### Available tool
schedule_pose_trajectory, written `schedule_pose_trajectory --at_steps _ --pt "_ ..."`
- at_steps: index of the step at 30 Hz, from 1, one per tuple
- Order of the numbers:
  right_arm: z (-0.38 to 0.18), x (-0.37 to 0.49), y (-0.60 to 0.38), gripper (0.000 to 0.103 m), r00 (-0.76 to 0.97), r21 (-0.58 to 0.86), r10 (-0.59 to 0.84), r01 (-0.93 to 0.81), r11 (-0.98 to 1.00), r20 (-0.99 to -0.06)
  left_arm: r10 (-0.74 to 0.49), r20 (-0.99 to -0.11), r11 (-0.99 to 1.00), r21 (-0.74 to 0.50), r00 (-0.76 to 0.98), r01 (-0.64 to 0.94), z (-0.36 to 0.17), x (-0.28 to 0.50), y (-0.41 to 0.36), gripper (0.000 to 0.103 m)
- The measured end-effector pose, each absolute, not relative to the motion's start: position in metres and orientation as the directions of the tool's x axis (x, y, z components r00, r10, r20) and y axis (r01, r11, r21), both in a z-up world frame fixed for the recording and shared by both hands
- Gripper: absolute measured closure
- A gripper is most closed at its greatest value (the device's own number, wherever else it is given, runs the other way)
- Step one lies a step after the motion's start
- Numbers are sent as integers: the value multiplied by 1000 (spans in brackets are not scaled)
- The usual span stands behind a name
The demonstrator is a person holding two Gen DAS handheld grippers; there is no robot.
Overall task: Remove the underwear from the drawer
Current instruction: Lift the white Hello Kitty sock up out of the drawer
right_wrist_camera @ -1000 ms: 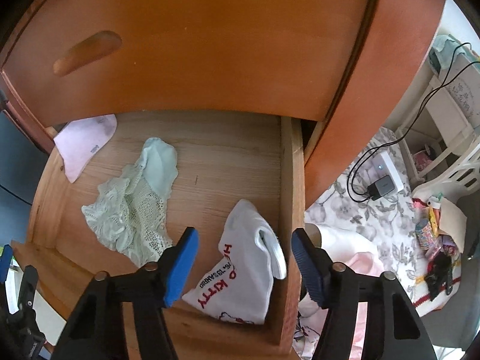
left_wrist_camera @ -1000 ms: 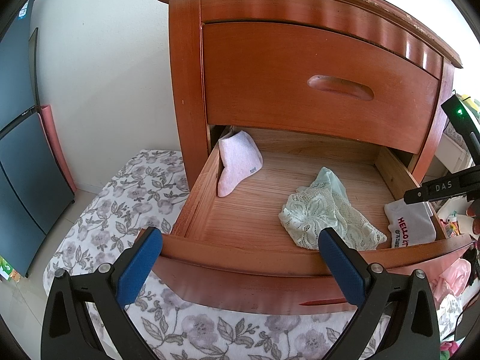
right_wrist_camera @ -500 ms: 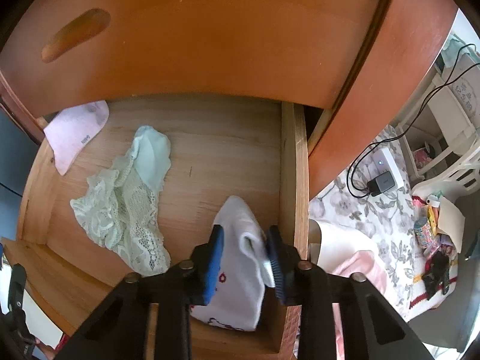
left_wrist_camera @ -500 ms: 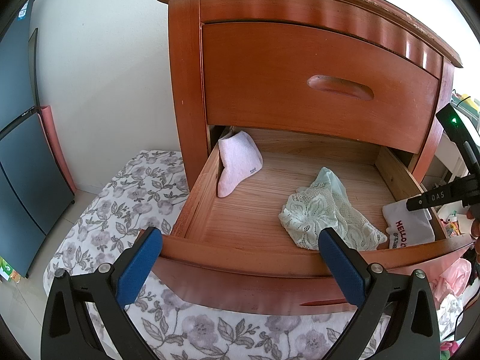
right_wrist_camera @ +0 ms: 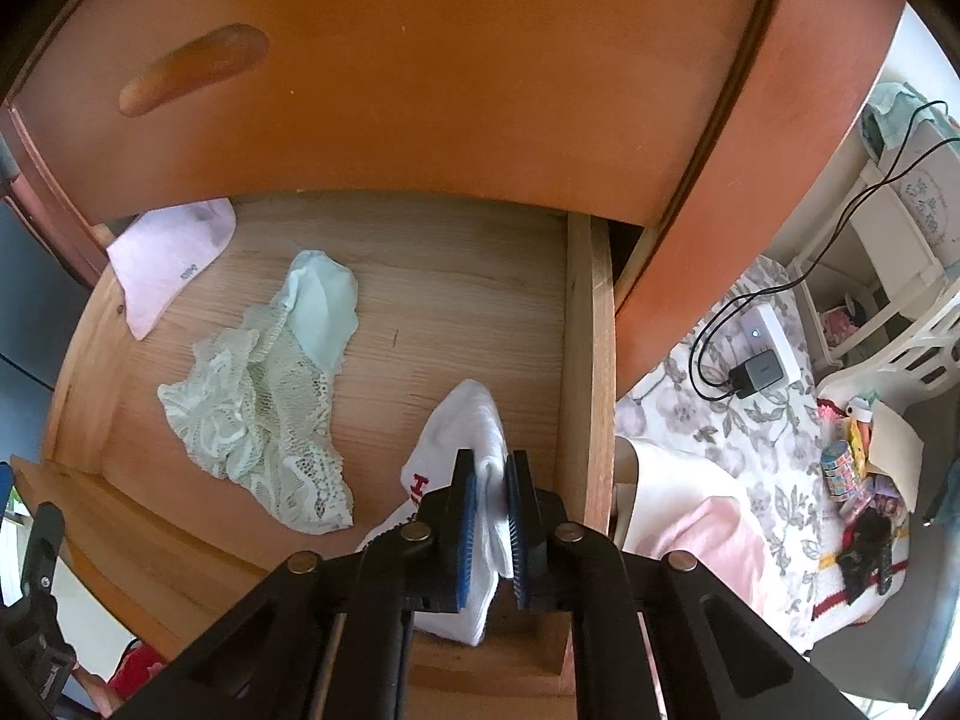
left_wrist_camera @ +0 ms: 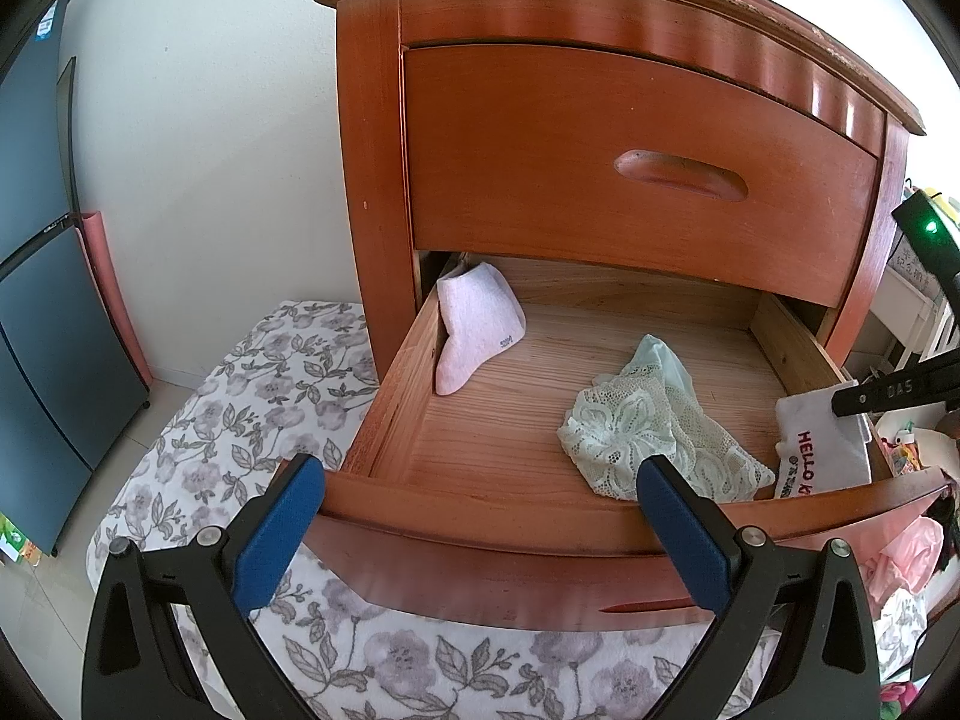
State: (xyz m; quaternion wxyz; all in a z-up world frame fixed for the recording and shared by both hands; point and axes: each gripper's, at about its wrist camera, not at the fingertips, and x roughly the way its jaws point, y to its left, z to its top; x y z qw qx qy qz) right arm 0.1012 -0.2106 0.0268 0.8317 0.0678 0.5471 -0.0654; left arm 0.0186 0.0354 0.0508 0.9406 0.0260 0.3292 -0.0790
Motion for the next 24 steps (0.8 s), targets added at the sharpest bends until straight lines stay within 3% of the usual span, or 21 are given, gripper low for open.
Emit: schedule_pose_trajectory --at_steps 13,24 --pt "80 71 -212 93 500 77 -33 197 977 -866 -130 -624 986 -1 771 166 51 20 35 0" --pt "152 17 -216 93 725 170 -62 243 955 -686 -130 -624 986 0 771 166 50 20 35 0"
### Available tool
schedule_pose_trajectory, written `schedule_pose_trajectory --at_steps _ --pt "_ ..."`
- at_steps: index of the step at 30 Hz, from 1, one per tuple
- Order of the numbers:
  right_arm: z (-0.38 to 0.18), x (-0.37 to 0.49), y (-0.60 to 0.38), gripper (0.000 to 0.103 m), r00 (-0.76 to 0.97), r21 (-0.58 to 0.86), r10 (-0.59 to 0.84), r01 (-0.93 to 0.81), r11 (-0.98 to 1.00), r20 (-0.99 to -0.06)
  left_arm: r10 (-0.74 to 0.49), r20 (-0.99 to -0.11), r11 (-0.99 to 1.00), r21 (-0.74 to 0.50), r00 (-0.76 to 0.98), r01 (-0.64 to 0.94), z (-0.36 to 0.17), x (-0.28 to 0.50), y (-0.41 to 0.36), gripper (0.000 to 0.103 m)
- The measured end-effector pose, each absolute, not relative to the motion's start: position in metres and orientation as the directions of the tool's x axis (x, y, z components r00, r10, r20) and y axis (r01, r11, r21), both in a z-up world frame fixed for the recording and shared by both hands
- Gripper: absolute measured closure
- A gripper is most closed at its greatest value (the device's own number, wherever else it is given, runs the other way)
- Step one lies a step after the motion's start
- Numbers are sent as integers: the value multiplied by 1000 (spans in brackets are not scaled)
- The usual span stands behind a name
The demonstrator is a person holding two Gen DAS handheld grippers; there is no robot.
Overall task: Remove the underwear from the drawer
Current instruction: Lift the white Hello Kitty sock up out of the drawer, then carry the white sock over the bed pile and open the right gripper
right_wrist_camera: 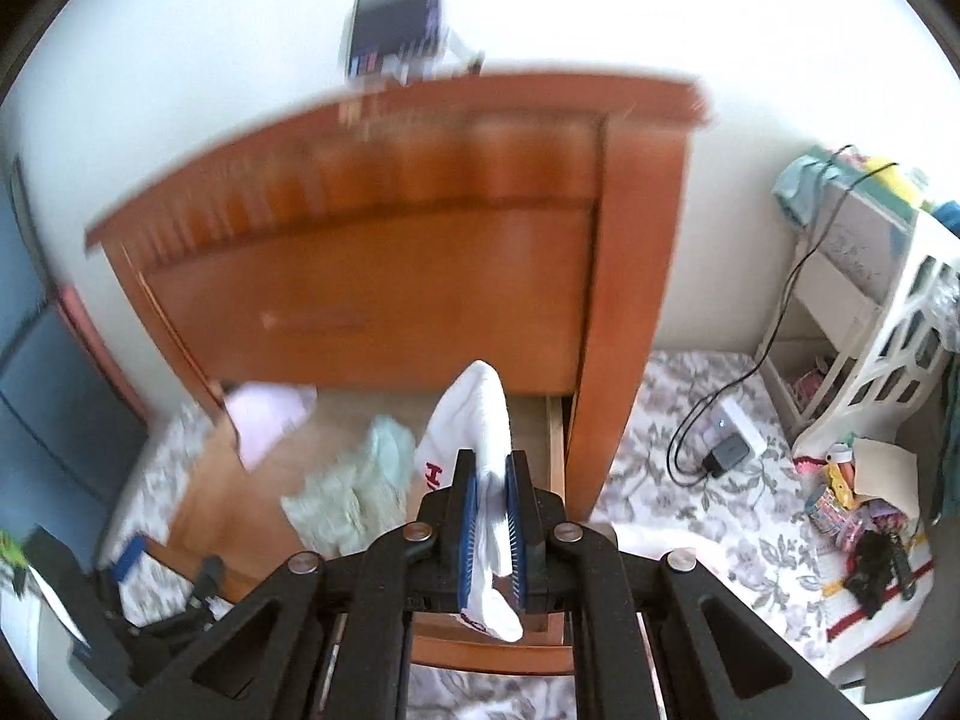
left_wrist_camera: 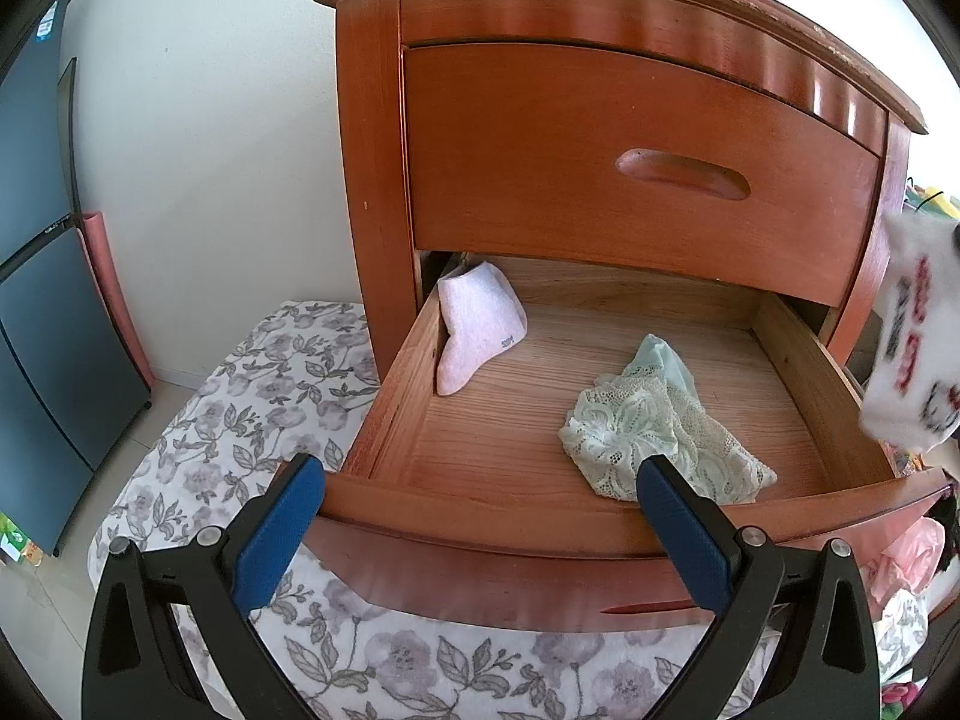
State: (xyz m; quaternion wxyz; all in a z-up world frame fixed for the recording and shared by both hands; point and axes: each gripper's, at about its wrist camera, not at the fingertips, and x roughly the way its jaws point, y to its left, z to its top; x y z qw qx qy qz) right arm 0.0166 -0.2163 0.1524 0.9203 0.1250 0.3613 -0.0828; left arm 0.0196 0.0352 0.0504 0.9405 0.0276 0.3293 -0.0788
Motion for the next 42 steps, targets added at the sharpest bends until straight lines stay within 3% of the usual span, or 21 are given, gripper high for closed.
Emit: schedule_pose_trajectory --at_steps 11,17,26,42 --pt "175 -47 -232 93 855 245 -188 338 909 -483 -132 -624 986 0 771 169 51 20 36 0" --pt "167 -76 -257 93 850 265 -302 439 859 -431 -116 -625 988 6 772 154 50 19 35 0" --pt "120 -88 -300 93 797 318 -357 542 778 -486 -109 -624 989 11 774 148 51 19 34 0" --pt "12 -48 -320 93 722 410 -154 540 735 -675 -98 -625 990 19 775 141 50 20 32 0"
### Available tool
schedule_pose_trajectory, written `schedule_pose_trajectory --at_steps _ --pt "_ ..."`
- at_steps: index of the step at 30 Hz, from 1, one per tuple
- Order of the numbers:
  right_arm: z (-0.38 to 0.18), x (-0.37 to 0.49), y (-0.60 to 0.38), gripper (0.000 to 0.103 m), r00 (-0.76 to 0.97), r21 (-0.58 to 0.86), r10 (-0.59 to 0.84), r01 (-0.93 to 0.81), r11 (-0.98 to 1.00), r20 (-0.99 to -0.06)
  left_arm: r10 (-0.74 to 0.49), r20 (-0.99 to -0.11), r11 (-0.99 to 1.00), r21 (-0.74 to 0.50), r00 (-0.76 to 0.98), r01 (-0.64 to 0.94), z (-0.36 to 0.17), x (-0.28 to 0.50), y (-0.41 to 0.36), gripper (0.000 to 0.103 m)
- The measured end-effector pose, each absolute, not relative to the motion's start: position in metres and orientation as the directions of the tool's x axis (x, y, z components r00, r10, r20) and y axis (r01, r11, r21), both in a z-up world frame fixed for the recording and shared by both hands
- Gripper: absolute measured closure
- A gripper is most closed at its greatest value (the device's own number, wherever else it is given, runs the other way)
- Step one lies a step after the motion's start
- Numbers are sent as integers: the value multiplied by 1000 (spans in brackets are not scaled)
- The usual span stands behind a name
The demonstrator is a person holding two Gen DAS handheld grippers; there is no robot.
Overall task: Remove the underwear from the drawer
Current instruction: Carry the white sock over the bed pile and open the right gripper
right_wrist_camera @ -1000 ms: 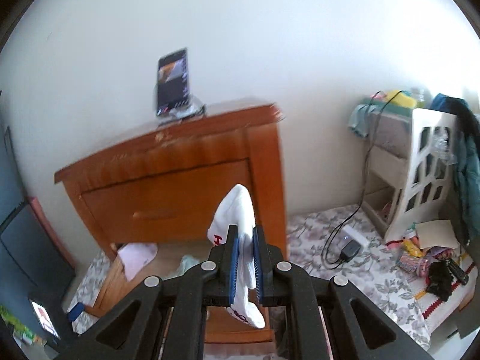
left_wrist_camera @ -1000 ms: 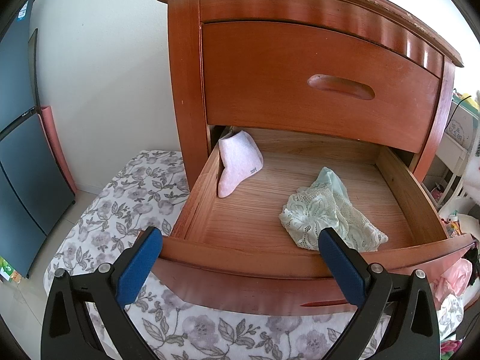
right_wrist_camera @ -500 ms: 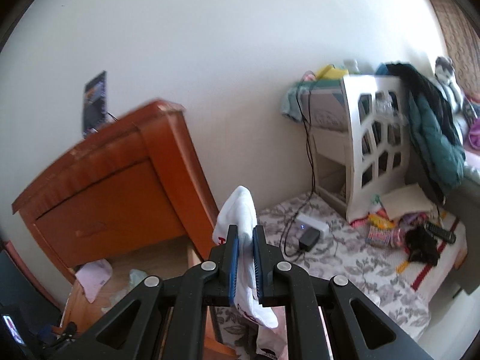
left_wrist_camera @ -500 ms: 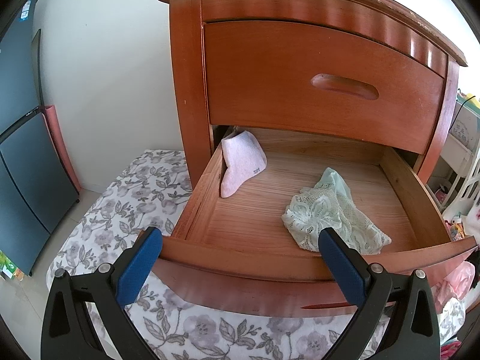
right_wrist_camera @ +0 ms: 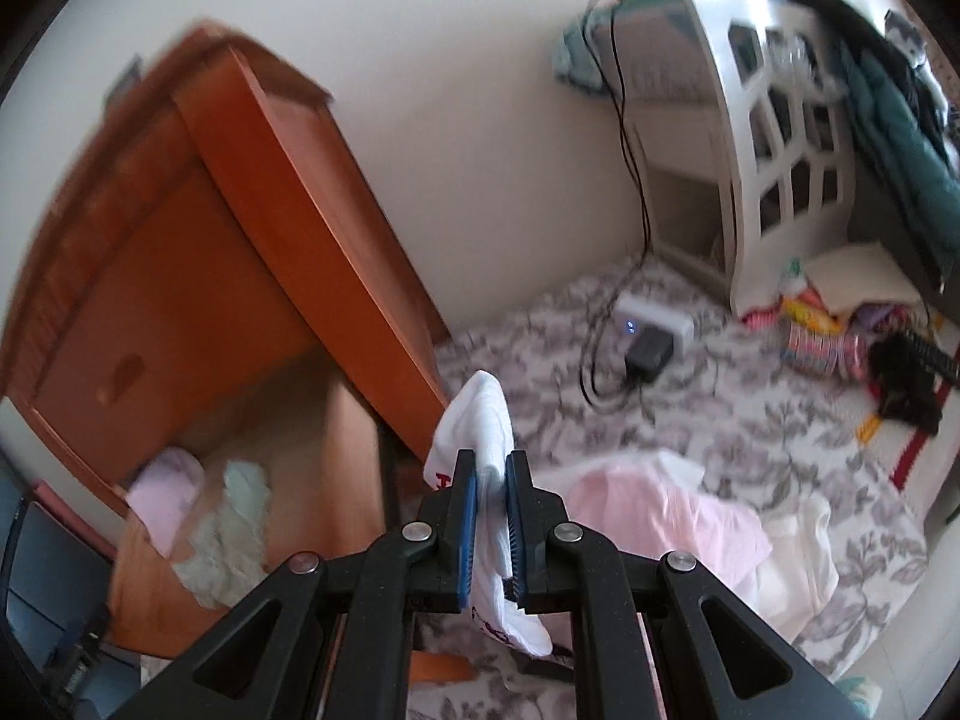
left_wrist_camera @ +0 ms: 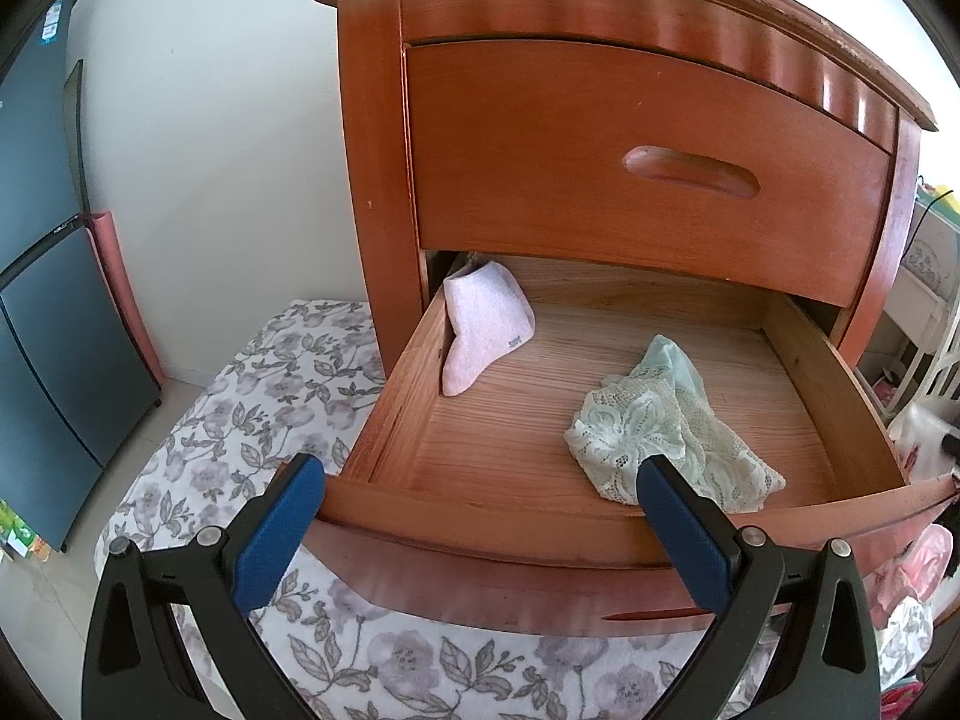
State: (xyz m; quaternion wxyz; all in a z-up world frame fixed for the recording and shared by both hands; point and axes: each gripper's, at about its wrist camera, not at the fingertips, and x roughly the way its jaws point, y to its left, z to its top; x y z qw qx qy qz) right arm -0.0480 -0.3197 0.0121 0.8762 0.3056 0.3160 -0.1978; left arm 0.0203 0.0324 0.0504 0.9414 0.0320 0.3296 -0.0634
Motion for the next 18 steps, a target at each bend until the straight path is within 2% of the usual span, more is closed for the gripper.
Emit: schedule_pose_trajectory --at_steps 8,10,18 --pt "-26 -51 -336 93 609 351 -171 638 685 -774 -93 -625 990 20 775 136 50 20 33 0" --pt "-29 -53 -339 90 580 318 -203 669 672 -789 -94 -625 990 20 775 136 50 20 33 0" --pt "-33 -52 -342 88 528 255 -251 706 661 -812 -94 -625 990 20 775 136 50 20 33 0"
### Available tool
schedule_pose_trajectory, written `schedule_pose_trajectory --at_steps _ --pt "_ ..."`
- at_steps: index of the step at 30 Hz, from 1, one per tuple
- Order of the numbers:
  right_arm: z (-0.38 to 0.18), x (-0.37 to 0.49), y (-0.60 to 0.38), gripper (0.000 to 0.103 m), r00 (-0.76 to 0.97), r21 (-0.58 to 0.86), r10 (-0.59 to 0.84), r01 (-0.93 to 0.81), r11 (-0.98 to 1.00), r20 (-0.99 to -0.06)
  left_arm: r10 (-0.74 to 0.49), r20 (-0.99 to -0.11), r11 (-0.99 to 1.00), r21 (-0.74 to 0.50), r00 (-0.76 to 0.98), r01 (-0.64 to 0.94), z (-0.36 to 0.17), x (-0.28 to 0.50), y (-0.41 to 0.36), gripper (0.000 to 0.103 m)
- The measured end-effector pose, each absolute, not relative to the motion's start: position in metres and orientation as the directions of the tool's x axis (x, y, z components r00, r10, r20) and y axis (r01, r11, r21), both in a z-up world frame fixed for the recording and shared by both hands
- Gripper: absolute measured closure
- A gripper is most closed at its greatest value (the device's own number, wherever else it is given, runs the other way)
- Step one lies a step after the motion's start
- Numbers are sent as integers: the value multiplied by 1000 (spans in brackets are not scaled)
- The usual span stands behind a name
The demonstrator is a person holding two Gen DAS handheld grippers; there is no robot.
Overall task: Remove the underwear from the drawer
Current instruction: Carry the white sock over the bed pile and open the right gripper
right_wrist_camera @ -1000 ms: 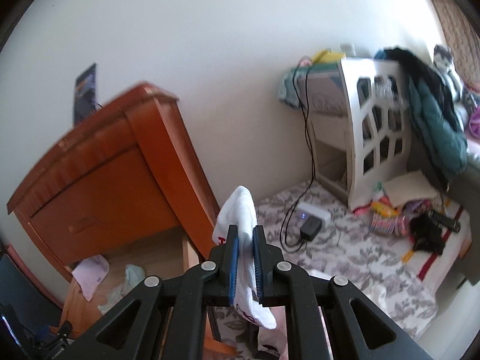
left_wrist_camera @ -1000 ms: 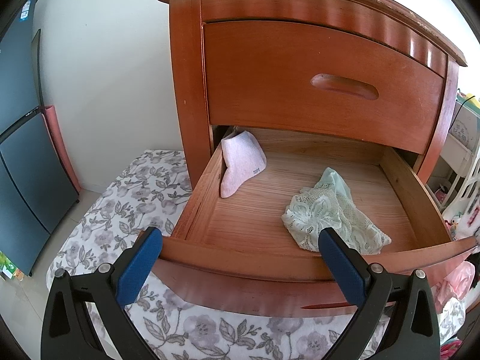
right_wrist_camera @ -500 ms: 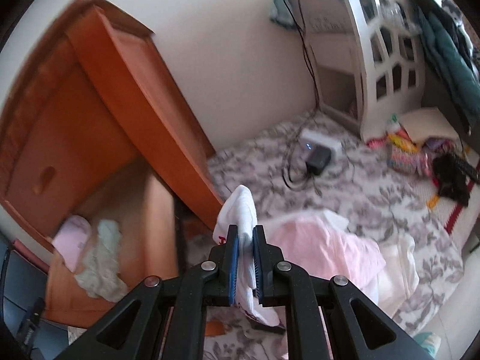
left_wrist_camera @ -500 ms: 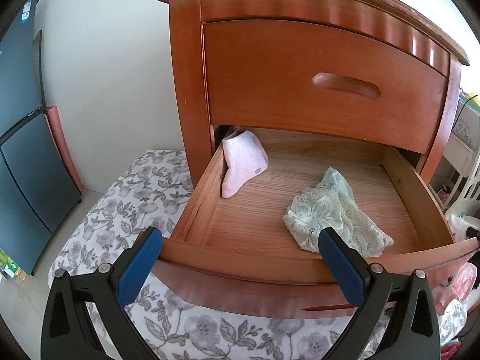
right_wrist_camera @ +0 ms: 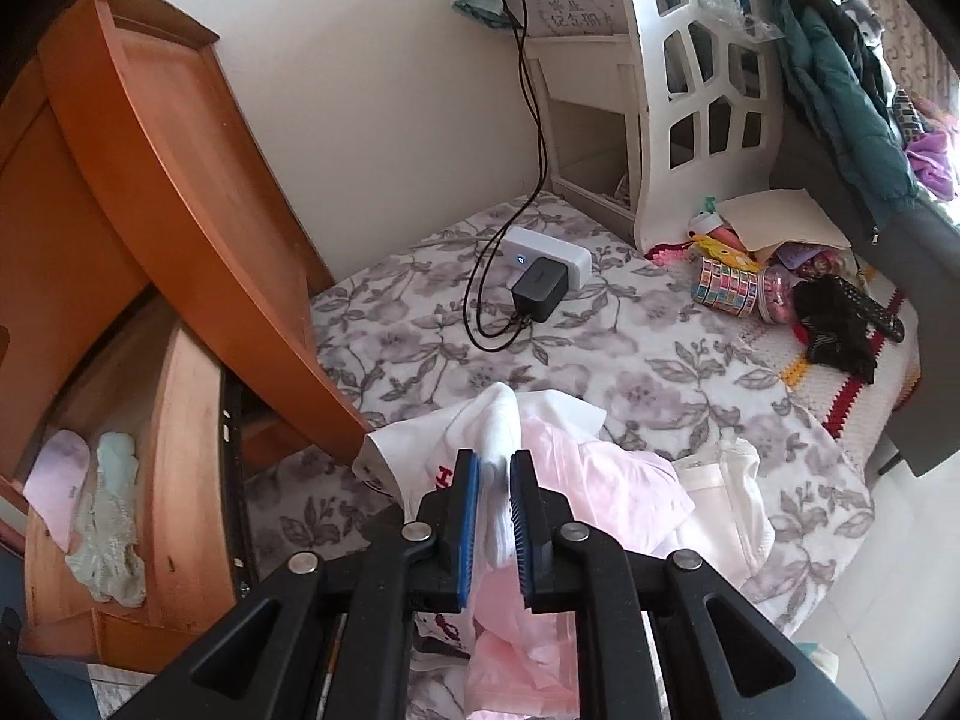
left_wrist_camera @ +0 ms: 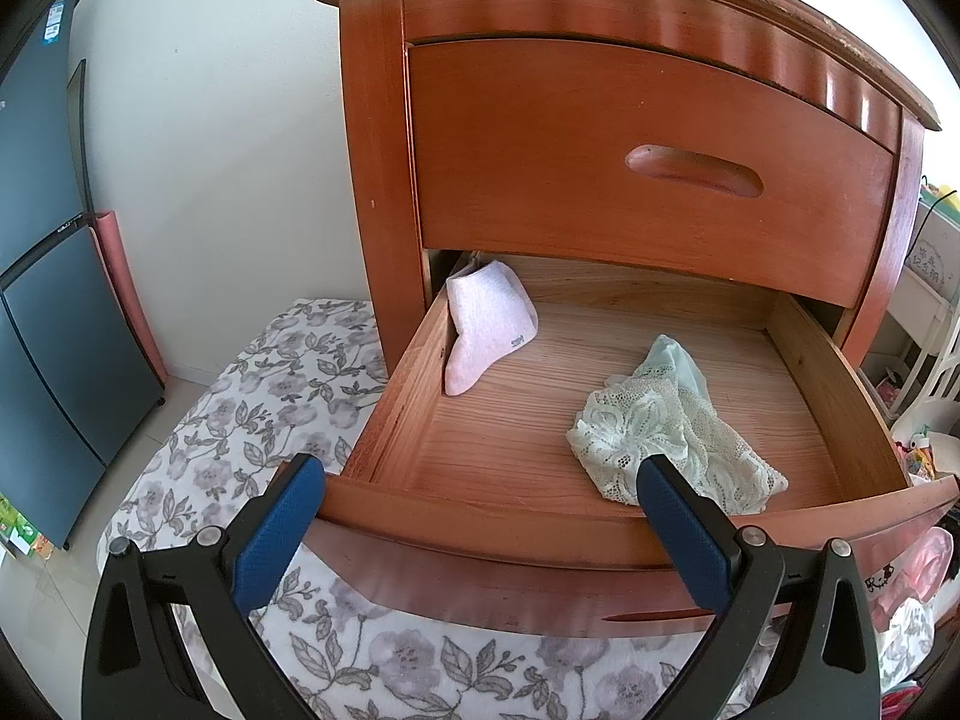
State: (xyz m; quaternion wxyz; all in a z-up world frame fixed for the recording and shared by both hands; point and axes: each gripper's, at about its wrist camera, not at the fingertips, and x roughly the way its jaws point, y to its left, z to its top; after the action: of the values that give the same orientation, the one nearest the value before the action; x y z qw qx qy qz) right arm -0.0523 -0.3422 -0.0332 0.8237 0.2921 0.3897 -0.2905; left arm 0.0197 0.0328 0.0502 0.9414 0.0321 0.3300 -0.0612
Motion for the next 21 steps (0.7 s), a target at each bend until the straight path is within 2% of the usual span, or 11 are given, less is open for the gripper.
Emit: schedule_pose_trajectory --at_steps 2,4,5,16,17,19,21 --pt "-34 -52 -342 77 514 239 -259 713 660 -818 -94 -625 991 20 775 136 50 19 33 0" --pt "-35 -51 -341 52 504 226 -267 718 658 -822 -94 -625 990 20 775 137 50 20 33 0" --pt "-35 -51 -341 47 501 222 -272 721 657 -821 -94 -625 990 20 775 136 50 19 33 0" --pt "-38 -47 -338 24 475 175 -294 720 672 -829 -94 -625 990 21 775 137 50 20 33 0" --pt "-38 -47 -338 21 476 176 -292 720 671 -830 -94 -625 990 20 775 137 50 20 33 0" --pt "-39 -47 -338 1 475 173 -295 719 673 -829 -94 -625 990 20 775 137 50 20 33 0" --pt "-38 -47 -338 0 475 166 -302 718 675 -827 -94 -625 990 20 775 137 50 20 33 0"
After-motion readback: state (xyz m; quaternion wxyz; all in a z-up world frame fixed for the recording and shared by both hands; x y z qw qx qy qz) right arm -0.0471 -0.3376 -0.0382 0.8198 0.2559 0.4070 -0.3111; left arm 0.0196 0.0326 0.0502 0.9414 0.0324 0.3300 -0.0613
